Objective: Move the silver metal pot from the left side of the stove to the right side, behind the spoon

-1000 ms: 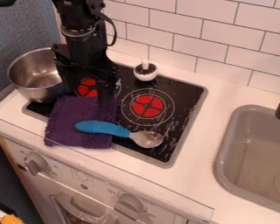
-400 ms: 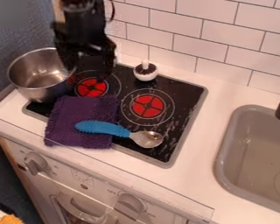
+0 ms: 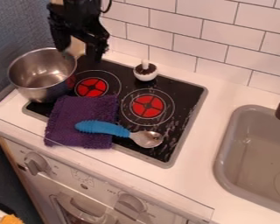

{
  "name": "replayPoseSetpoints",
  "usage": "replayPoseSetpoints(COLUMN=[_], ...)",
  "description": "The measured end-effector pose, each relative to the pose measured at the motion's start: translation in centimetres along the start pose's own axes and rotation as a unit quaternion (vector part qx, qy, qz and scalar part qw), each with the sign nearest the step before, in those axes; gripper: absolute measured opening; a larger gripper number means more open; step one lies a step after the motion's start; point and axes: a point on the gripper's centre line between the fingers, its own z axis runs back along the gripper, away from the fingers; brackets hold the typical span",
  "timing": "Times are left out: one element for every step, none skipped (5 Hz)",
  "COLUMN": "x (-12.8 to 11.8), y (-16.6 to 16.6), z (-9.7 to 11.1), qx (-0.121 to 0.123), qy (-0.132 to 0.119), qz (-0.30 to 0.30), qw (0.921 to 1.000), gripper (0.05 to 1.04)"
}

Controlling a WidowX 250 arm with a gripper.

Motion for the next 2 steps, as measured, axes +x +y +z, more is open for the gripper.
replayPoseSetpoints(x=[0.4,-1.0], y=[0.2,1.3], z=[-1.9,-4.9], qx=[0.006,-0.005], qy=[0.008,0.015], qz=[-0.006,0.023], qw=[0.9999,0.9996], gripper=[0.999,0.999])
